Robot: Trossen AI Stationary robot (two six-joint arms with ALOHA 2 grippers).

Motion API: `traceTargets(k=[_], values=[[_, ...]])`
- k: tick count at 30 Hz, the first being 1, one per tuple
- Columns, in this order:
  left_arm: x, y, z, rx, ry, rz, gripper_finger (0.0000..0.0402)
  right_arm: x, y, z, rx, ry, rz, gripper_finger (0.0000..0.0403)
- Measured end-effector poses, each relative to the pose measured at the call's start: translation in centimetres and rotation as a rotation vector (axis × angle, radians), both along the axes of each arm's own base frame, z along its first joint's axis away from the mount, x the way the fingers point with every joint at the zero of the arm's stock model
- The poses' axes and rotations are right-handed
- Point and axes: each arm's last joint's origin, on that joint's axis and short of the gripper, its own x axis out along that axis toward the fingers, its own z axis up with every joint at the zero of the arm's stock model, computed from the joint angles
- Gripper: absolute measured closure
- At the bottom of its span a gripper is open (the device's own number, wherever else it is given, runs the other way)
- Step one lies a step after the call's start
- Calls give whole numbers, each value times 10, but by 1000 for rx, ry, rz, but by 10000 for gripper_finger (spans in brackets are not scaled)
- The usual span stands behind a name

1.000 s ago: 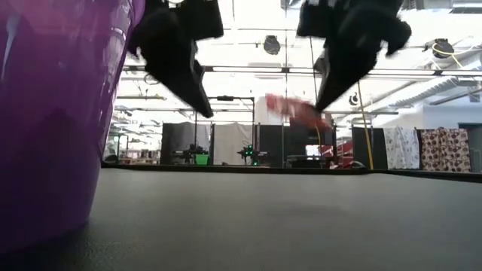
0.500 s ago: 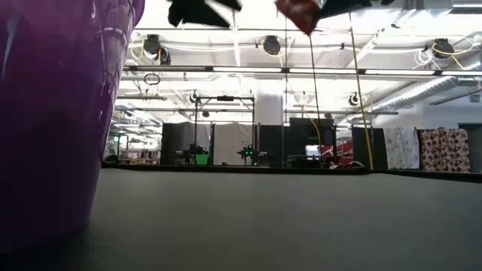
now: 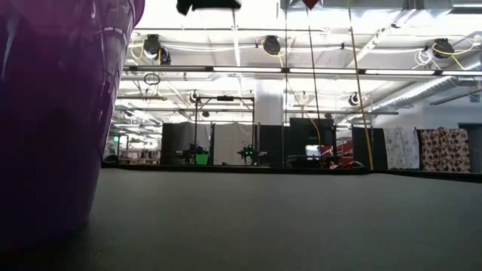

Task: Sort candy by brand, put in halloween buckets
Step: Put the red candy into the violet bucket

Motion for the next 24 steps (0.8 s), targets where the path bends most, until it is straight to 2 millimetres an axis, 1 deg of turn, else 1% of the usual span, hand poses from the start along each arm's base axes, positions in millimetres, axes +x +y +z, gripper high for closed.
traceTargets(k=[4, 8, 11, 16, 19, 24], values=[[2, -10, 8, 9, -92, -40, 135, 1, 0, 0, 12, 16, 24, 402], [6, -22, 12, 82, -157, -92, 135, 1, 0, 0, 19, 13, 30, 402], [15, -27, 8, 112, -191, -101, 135, 2, 0, 0, 43, 15, 56, 402], [33, -24, -6, 173, -213, 15, 135, 4, -1, 0, 53, 14, 61, 402], [40, -20, -11, 184, -236, 22, 135, 4, -1, 0, 53, 12, 62, 402], [44, -14, -8, 168, -292, 29, 135, 4, 0, 0, 60, 31, 88, 402]])
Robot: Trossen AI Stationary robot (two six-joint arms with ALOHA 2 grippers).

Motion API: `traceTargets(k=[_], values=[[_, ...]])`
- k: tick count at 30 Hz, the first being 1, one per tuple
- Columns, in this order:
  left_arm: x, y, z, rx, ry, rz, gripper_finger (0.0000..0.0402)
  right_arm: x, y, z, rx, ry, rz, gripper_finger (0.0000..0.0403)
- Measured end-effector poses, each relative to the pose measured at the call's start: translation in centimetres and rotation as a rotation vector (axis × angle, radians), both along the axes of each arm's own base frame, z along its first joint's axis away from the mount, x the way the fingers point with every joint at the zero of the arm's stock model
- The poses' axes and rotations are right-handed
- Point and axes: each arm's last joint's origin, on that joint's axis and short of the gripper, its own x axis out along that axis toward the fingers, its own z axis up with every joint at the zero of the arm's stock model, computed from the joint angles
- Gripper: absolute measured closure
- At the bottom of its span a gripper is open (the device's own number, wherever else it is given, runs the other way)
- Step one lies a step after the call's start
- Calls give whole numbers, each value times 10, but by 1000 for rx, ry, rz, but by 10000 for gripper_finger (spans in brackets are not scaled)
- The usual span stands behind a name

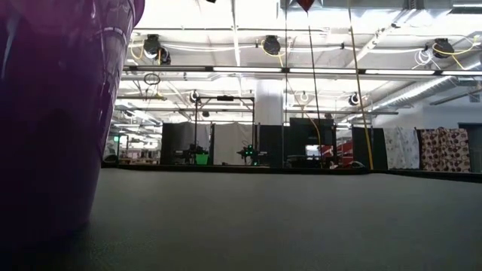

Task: Sort candy by brand, put in halloween buckets
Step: Put the red candy into the violet bucket

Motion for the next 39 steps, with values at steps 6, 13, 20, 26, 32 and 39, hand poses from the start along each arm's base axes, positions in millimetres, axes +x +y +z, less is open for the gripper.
traceTargets(k=[6, 13, 20, 26, 32, 39], values=[[3, 8, 0, -29, -13, -81, 135, 1, 0, 0, 10, 4, 14, 402], [6, 18, -4, -62, 17, -74, 169, 1, 0, 0, 10, 3, 15, 403], [6, 18, -4, -60, 19, -75, 241, 1, 0, 0, 11, 2, 14, 403], [5, 17, -4, -60, 18, -77, 270, 2, 0, -2, 12, 9, 14, 403], [6, 18, -4, -60, 17, -75, 281, 5, -3, -3, 23, 19, 20, 403], [6, 18, -4, -59, 21, -75, 281, 5, -3, -3, 23, 19, 20, 403]])
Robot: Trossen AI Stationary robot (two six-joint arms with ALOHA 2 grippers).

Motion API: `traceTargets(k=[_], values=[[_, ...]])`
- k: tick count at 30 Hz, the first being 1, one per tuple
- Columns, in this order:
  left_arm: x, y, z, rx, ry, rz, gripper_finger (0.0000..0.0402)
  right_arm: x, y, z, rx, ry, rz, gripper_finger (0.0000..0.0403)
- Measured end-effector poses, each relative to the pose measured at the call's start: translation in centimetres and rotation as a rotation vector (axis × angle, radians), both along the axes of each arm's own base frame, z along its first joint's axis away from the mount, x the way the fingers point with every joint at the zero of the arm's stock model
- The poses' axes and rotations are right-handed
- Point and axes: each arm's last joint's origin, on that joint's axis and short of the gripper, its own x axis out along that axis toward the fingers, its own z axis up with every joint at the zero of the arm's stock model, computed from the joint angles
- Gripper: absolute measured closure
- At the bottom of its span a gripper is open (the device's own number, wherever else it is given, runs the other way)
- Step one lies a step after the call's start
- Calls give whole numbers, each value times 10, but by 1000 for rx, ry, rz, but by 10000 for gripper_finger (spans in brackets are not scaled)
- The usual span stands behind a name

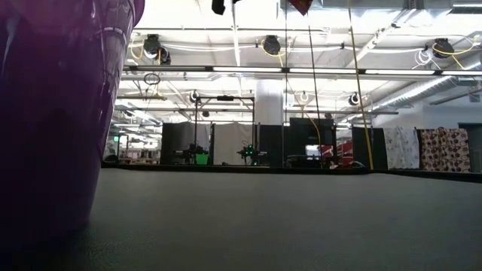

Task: Sort candy by brand, put in halloween buckets
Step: Put the red candy into the violet bucket

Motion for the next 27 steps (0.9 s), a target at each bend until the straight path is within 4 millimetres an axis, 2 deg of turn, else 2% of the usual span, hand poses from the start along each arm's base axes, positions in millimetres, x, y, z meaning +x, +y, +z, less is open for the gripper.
traceTargets(k=[27], values=[[0, 0, 0, 8, 4, 18, 282, 0, 0, 0, -3, 3, 0, 403]])
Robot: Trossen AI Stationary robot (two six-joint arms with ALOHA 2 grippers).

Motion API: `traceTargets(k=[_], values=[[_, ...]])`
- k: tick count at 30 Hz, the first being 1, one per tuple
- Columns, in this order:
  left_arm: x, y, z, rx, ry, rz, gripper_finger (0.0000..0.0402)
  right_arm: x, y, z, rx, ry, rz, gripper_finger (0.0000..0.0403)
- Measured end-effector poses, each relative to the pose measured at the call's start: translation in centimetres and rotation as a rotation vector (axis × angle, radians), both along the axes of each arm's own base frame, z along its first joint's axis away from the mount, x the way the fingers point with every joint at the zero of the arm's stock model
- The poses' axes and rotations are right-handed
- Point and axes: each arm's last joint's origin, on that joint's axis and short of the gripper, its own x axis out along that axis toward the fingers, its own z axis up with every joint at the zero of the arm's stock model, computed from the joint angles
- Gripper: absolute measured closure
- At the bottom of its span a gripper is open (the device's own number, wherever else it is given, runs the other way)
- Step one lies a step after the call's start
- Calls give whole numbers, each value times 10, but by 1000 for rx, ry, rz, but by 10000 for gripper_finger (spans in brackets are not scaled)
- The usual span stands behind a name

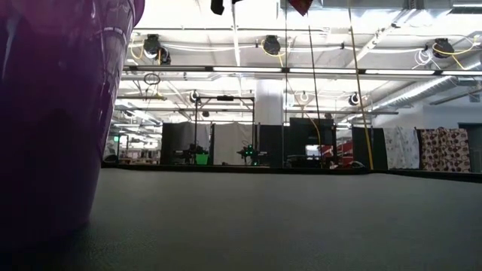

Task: Sort candy by brand, put in halloween buckets
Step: Put the red candy into the violet bucket

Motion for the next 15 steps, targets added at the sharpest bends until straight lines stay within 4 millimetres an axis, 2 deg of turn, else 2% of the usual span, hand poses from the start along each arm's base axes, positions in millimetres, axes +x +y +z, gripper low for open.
traceTargets(k=[15], values=[[0, 0, 0, -2, 1, 16, 282, 0, 0, 0, -3, 3, 1, 403]])
